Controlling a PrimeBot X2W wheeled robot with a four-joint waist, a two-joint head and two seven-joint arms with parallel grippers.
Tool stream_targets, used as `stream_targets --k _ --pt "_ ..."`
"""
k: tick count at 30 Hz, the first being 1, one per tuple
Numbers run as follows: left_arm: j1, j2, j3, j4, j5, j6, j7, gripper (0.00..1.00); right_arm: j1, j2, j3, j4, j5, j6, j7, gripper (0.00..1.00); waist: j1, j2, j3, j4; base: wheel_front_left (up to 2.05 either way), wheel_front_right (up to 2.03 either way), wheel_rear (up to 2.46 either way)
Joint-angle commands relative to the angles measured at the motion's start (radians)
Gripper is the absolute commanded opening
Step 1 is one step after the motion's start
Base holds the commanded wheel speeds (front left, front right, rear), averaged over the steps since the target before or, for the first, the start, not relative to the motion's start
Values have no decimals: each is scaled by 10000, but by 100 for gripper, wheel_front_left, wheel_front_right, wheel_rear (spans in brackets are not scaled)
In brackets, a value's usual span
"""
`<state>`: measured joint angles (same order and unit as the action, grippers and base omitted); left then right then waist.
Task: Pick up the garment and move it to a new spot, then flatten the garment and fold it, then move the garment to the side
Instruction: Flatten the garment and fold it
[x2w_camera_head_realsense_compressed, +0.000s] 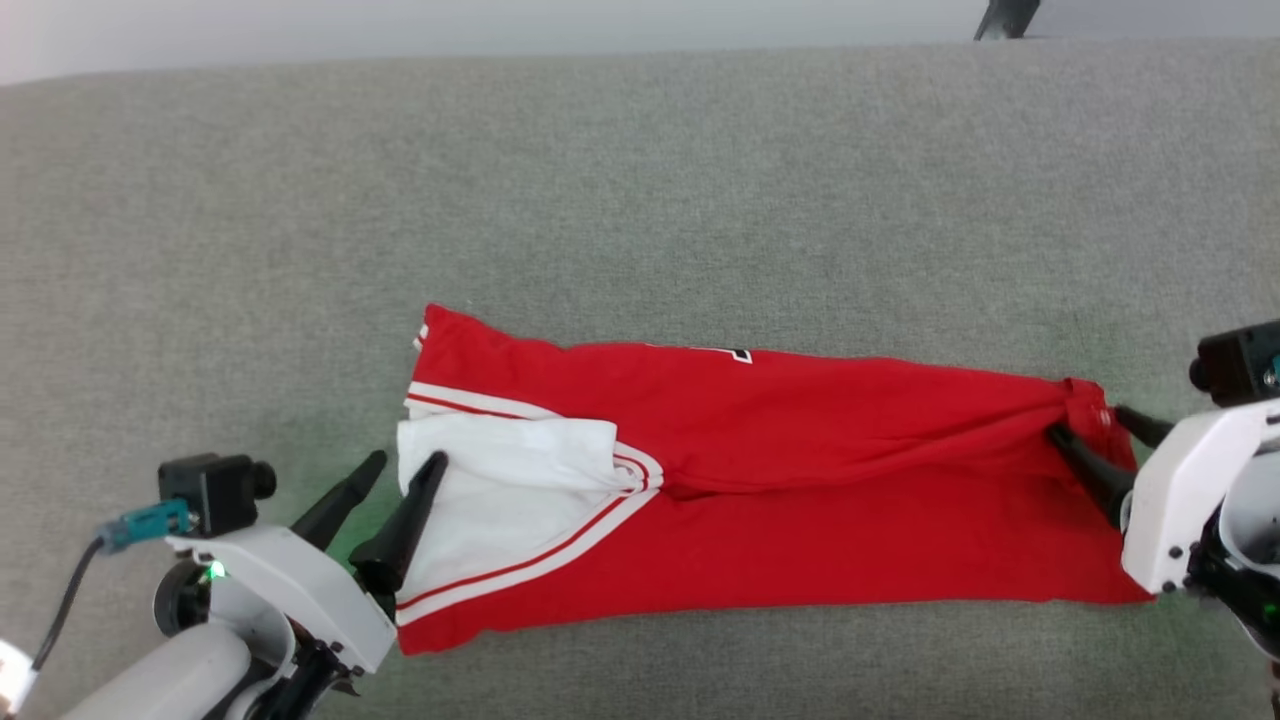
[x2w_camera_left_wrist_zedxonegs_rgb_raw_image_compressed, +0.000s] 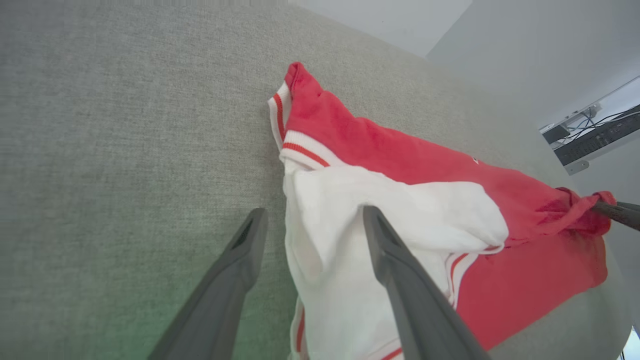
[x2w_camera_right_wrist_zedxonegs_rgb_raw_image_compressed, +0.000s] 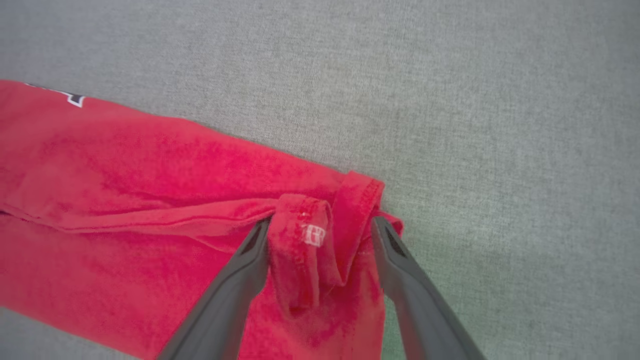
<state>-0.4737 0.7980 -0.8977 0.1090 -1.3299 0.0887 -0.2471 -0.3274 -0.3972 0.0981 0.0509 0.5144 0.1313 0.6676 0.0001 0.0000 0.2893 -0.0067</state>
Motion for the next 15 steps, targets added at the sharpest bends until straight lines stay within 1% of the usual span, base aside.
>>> stream_targets --k 1,5,8,15 --pt "247 -109 176 -18 58 87 -85 100 245 8 -138 67 97 -12 58 100 -1 0 -157 128 0 0 0" --pt "764 -430 790 -135 363 297 -169 100 546 -99 -409 186 252 -12 448 100 -1 0 -321 334 0 0 0" --pt "1313 -794 1402 -265 842 434 -173 100 735 -224 -725 254 417 -12 848 100 -1 0 -422 531 0 0 0" --pt "2590 -1665 2590 -408 1636 332 -161 100 1156 -451 -1492 513 515 -12 1738 100 -1 0 -642 1061 0 0 0"
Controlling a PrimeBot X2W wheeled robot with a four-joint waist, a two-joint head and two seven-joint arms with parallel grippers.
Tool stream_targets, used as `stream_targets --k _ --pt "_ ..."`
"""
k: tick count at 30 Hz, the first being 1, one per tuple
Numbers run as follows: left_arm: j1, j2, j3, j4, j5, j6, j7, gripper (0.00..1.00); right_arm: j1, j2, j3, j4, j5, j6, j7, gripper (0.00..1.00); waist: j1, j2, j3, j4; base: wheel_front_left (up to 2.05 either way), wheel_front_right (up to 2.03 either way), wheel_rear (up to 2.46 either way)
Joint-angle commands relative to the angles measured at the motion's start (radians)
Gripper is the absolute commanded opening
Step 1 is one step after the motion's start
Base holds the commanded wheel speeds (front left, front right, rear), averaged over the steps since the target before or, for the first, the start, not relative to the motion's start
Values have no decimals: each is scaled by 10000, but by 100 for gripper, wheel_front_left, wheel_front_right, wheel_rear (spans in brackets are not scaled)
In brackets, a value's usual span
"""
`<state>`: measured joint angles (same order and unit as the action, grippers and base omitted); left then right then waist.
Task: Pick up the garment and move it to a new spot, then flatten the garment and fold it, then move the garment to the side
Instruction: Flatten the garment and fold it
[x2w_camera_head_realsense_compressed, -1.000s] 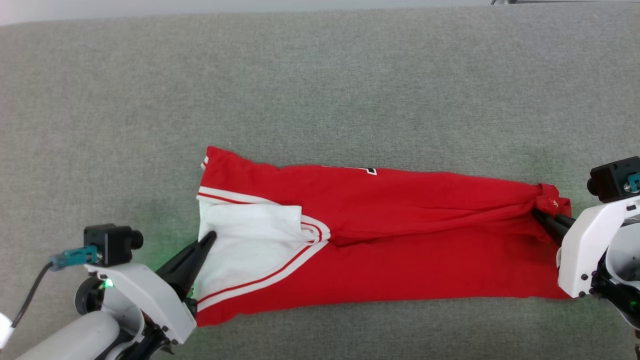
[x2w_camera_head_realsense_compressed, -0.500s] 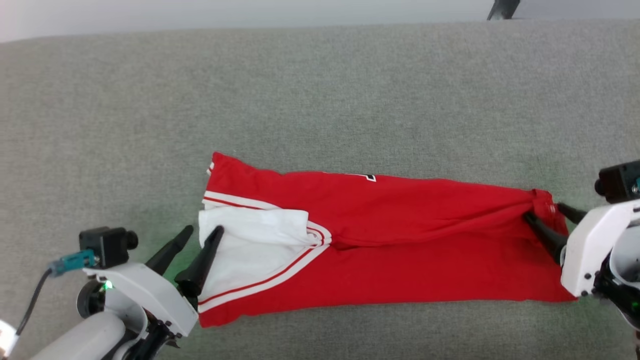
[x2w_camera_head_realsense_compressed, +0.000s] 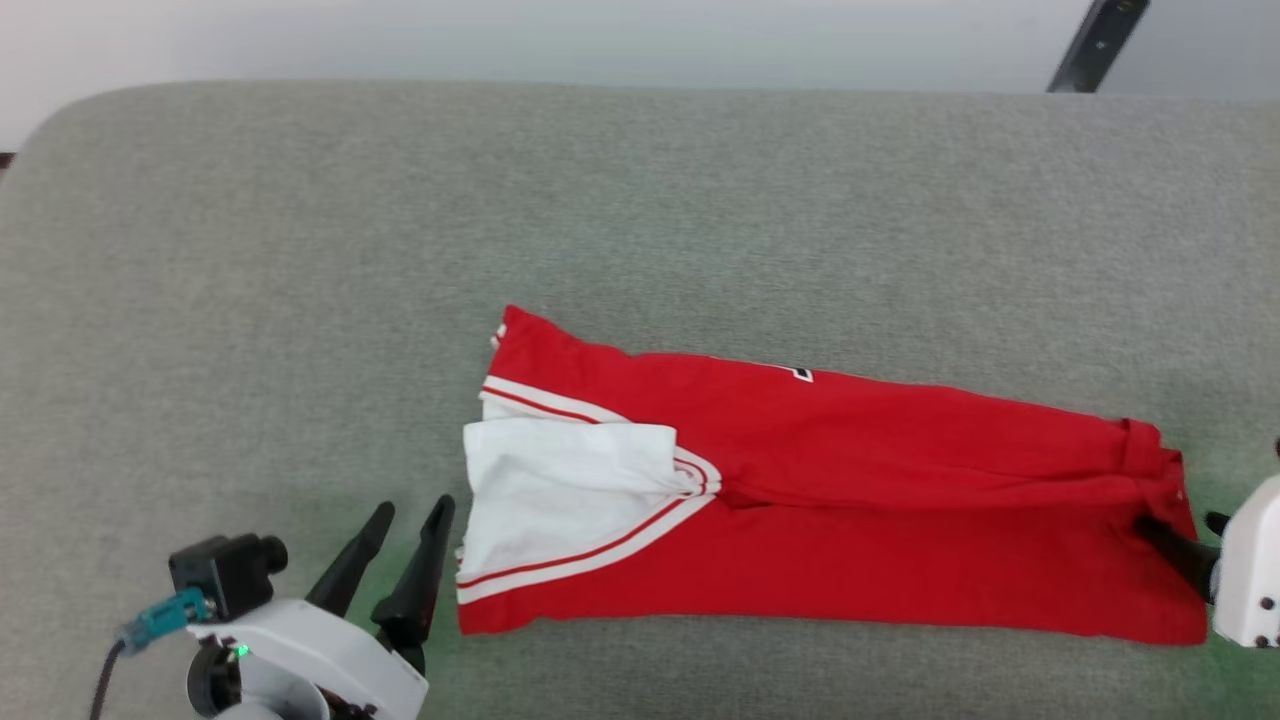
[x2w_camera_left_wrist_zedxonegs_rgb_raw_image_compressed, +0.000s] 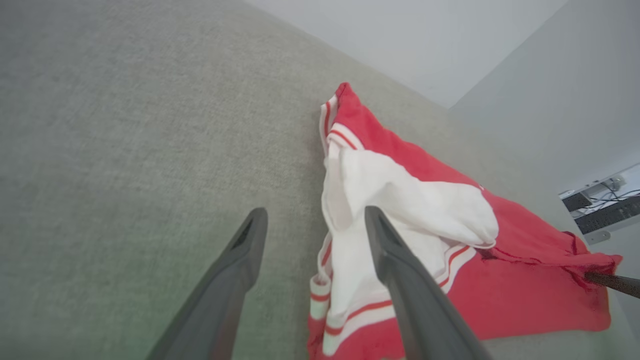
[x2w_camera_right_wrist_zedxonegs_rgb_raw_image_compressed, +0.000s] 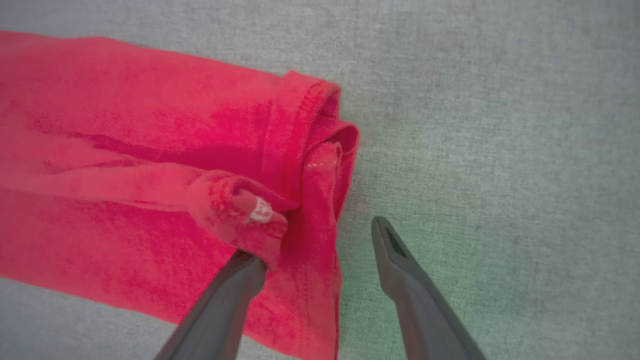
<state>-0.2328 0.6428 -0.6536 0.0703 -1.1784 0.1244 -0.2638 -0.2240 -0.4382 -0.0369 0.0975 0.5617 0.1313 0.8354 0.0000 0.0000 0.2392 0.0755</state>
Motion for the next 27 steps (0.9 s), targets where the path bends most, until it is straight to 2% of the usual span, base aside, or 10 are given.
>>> stream_targets --k 1,12,27 --pt "326 -205 309 -12 262 -39 6 100 162 -43 -217 94 54 -12 177 100 0 0 -162 305 0 0 0" --pt "1131 -1178 1803 9 2159 -128 4 100 228 131 -739 584 -34 -12 861 100 0 0 -313 775 0 0 0" --pt "1777 -2325 3570 89 4974 -770 3 100 -54 285 -740 1035 -252 -12 1188 100 0 0 -476 890 0 0 0"
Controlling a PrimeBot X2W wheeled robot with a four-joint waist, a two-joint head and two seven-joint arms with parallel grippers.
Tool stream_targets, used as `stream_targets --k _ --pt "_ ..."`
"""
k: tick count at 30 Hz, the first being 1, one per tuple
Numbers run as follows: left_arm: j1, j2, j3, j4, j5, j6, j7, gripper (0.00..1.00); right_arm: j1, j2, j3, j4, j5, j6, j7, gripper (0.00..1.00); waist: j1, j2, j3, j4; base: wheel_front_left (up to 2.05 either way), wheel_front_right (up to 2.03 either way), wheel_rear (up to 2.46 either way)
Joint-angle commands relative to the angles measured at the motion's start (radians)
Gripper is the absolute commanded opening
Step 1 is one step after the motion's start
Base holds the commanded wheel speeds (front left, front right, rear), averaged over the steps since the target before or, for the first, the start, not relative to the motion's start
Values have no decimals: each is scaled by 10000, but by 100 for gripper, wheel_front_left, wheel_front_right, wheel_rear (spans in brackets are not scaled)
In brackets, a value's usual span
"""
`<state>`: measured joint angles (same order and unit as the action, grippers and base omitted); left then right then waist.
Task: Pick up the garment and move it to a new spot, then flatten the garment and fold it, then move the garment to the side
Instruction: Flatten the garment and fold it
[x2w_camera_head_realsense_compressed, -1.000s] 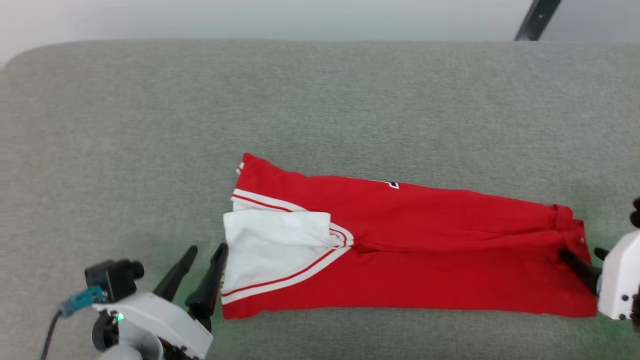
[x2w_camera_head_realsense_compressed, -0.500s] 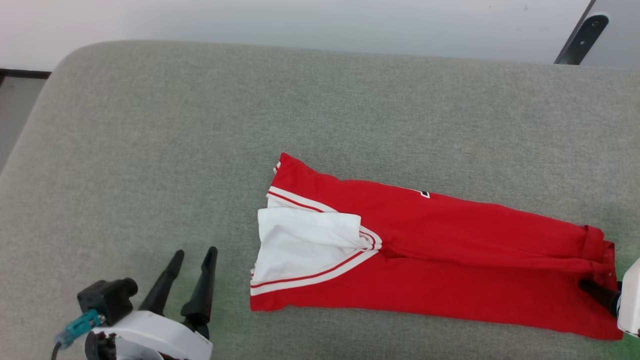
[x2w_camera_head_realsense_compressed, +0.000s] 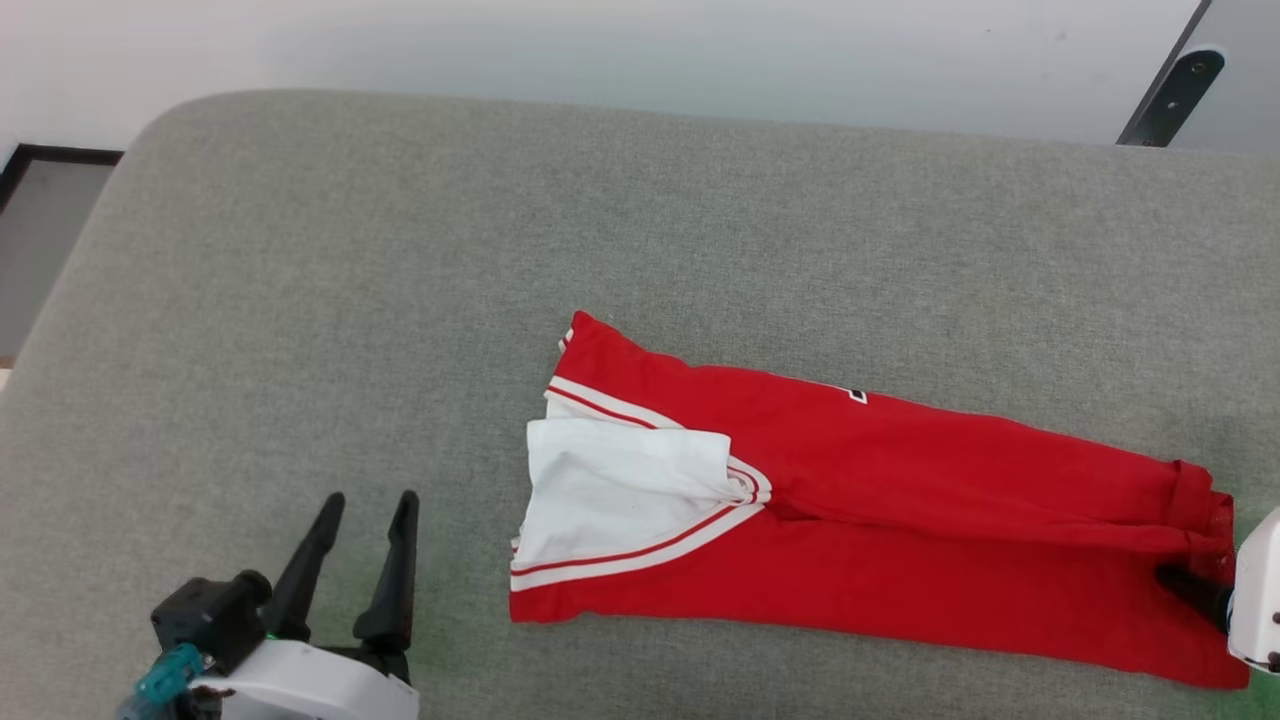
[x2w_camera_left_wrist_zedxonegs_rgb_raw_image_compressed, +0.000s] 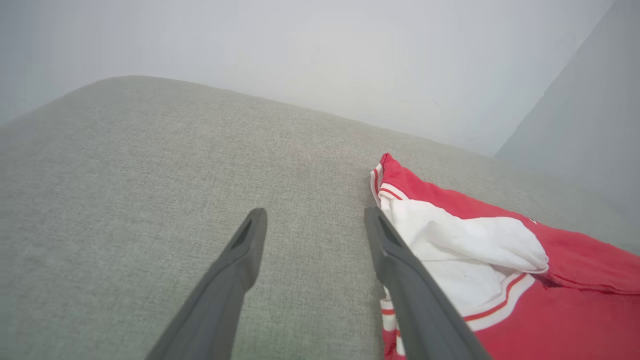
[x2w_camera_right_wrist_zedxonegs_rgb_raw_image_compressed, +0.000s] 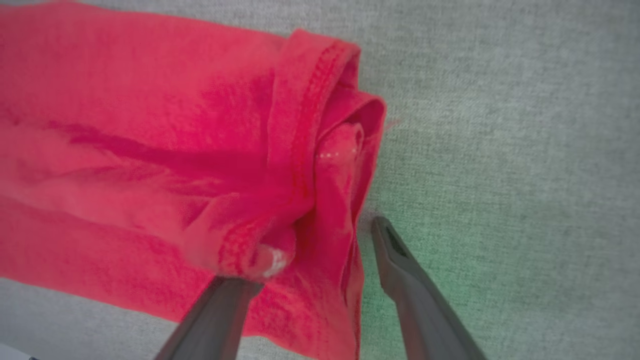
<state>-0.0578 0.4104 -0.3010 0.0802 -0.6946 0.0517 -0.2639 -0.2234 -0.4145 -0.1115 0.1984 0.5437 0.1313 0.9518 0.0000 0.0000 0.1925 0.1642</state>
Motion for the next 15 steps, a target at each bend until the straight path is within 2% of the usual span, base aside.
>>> stream_targets --k 1,7,9,12,13,14,15 --pt "47 -59 109 -6 309 -49 5 100 -78 61 3 58 -90 -12 43 100 0 0 -17 7 0 0 0" --pt "203 -439 535 -95 1520 -164 5 100 -265 349 -204 422 -241 -12 27 100 0 0 -55 45 0 0 0" --pt "271 -625 564 -43 1605 -415 5 100 -320 468 -231 618 -340 -12 81 100 0 0 -45 52 0 0 0" --pt "268 -755 663 82 1886 -571 5 100 -410 613 -224 947 -479 -12 180 100 0 0 36 116 0 0 0" --pt "203 -829 720 60 1999 -626 5 100 -423 676 -178 1034 -510 -12 241 93 0 0 76 146 0 0 0" --pt "167 -874 793 74 2073 -659 5 100 -450 722 -160 1110 -535 -12 273 47 0 0 127 164 0 0 0" --pt "158 -940 833 145 2124 -716 5 100 -500 775 -182 1164 -592 -12 245 19 0 0 176 188 0 0 0"
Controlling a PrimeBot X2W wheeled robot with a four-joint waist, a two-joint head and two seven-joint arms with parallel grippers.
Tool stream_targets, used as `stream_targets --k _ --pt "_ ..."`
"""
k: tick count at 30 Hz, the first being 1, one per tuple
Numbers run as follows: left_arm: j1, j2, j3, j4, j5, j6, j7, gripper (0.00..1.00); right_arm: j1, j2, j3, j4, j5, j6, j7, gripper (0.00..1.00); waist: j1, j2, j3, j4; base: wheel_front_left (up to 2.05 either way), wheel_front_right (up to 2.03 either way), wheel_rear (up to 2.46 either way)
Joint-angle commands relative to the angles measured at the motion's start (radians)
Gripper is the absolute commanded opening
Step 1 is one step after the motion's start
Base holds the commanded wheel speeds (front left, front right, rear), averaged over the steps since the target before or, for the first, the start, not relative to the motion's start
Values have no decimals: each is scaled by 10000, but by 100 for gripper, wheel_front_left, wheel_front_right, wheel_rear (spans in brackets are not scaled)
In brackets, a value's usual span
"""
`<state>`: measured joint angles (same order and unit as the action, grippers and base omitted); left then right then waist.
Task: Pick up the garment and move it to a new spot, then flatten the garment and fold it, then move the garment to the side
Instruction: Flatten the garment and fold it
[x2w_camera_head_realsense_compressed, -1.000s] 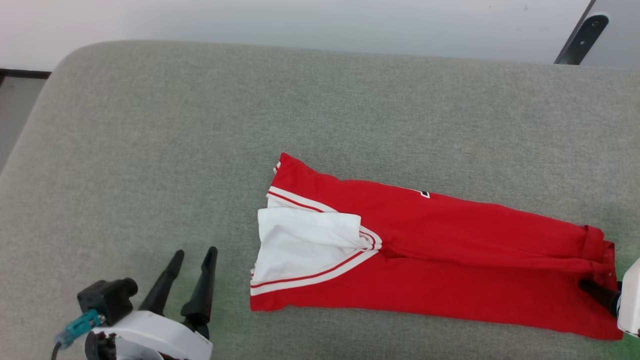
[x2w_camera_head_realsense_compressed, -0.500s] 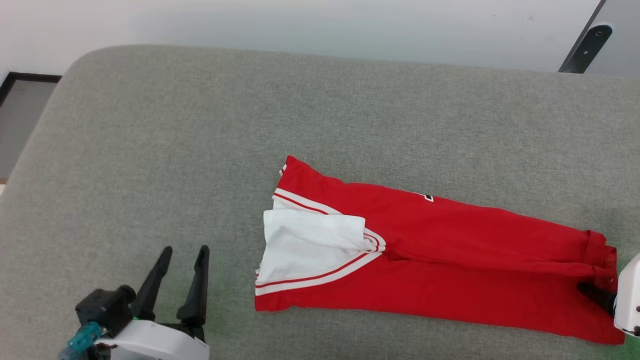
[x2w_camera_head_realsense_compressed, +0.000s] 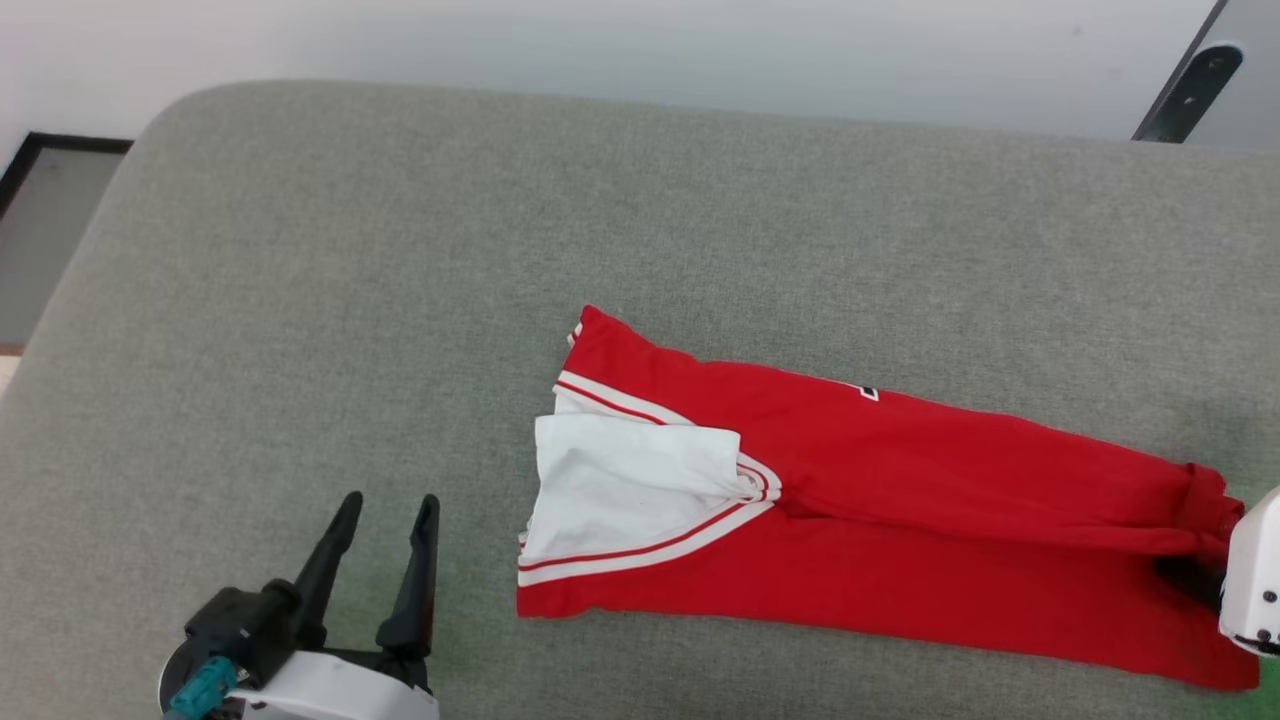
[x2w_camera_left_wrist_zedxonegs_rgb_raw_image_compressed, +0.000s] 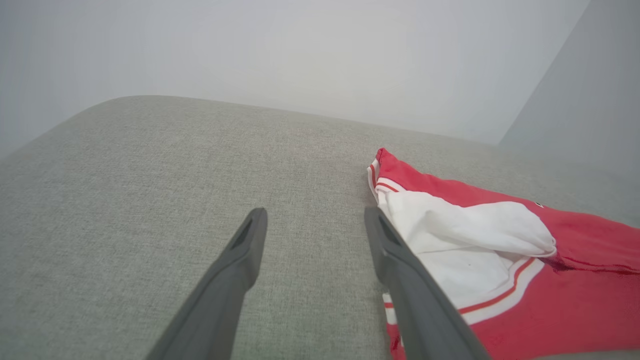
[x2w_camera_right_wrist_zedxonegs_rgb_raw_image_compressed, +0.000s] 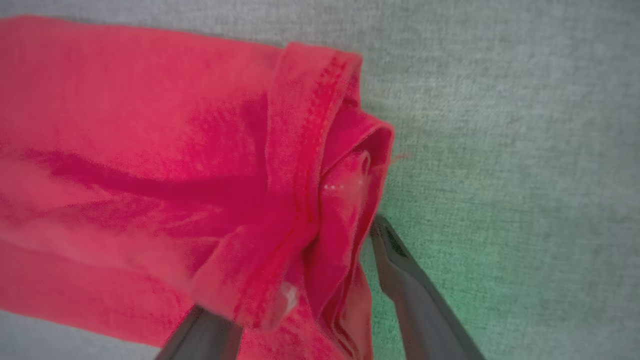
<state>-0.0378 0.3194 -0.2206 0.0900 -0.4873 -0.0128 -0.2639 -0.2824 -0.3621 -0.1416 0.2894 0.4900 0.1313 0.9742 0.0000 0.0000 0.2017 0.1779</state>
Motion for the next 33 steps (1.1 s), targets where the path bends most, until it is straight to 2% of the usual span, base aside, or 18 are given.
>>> stream_targets --k 1,12,16,22,28,33 --pt "-82 -83 79 55 156 -98 5 100 54 298 96 335 -77 -12 48 0 0 0 136 77 0 0 0" --pt "-199 -595 821 430 631 -560 5 100 -268 424 -55 591 -251 -15 -288 0 0 0 332 -38 0 0 0" --pt "-149 -665 1060 539 823 -645 5 100 -621 353 -430 597 -279 -23 -769 0 0 0 344 -202 0 0 0" --pt "-169 -812 1451 601 1046 -717 5 100 -1068 -15 -1140 678 -388 -23 -1281 0 0 0 429 -413 0 0 0" --pt "-199 -980 1662 643 1224 -823 5 100 -1179 -828 -1899 876 -593 -15 -1537 0 0 0 450 -505 0 0 0" --pt "-130 -1125 1779 728 1344 -889 5 100 -989 -1116 -1796 767 -445 -15 -1619 0 0 0 310 -607 0 0 0"
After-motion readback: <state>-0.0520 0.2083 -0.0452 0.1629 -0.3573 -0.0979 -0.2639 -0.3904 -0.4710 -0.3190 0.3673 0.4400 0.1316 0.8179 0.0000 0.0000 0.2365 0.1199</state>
